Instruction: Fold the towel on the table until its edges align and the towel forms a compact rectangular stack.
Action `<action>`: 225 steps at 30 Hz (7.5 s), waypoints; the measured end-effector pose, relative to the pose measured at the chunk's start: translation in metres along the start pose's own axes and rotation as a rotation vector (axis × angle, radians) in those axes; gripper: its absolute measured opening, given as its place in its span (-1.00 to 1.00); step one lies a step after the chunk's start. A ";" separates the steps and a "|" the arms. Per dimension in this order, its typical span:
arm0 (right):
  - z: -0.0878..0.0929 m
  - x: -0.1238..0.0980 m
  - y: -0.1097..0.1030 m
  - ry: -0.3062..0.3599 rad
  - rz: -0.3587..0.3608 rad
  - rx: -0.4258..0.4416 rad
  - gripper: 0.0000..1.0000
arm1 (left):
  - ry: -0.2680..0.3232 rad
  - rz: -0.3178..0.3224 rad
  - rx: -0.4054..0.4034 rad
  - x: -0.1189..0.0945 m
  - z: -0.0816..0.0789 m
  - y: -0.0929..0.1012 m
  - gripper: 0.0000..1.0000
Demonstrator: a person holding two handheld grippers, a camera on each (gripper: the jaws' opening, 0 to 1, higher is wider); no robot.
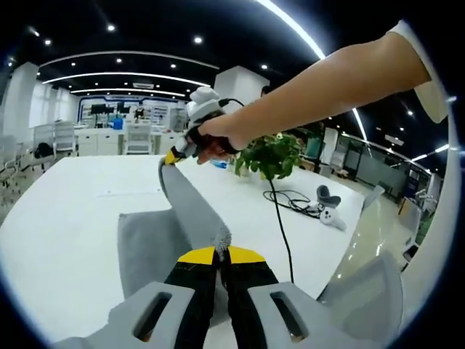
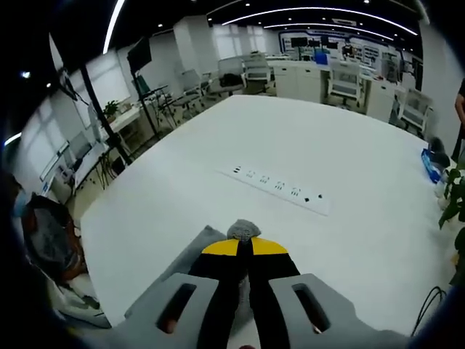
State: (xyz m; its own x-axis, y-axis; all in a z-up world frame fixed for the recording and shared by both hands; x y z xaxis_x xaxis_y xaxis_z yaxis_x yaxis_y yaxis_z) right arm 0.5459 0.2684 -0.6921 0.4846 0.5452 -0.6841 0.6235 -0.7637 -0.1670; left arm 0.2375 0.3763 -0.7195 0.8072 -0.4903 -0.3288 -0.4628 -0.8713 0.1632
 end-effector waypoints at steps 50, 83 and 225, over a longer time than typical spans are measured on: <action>0.007 0.076 -0.053 -0.074 -0.072 -0.121 -0.98 | -0.218 -0.138 -0.042 -0.023 0.044 -0.053 -0.92; 0.018 0.112 -0.073 -0.123 -0.049 -0.157 -0.96 | -0.292 -0.137 -0.107 -0.024 0.075 -0.078 -0.92; 0.096 -0.093 -0.049 0.346 -0.091 -0.144 0.17 | -0.201 0.061 0.229 -0.007 -0.002 -0.121 0.36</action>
State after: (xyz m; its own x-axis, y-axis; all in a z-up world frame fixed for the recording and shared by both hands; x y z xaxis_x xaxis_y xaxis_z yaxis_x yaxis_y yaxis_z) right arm 0.4119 0.2222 -0.6883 0.5864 0.7116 -0.3871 0.7414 -0.6639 -0.0973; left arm 0.2884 0.4848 -0.7352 0.6974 -0.5077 -0.5058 -0.5972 -0.8019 -0.0185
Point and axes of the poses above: the point that each gripper's makers call its tool centre point, and the gripper's own axes: x roughly forward along the fingers, y roughly to its right, z roughly out of its underside, the point moved 9 cm from there along -x, roughly backward along the fingers, and after that the axes turned 1 degree about -y, right-handed, at the moved point
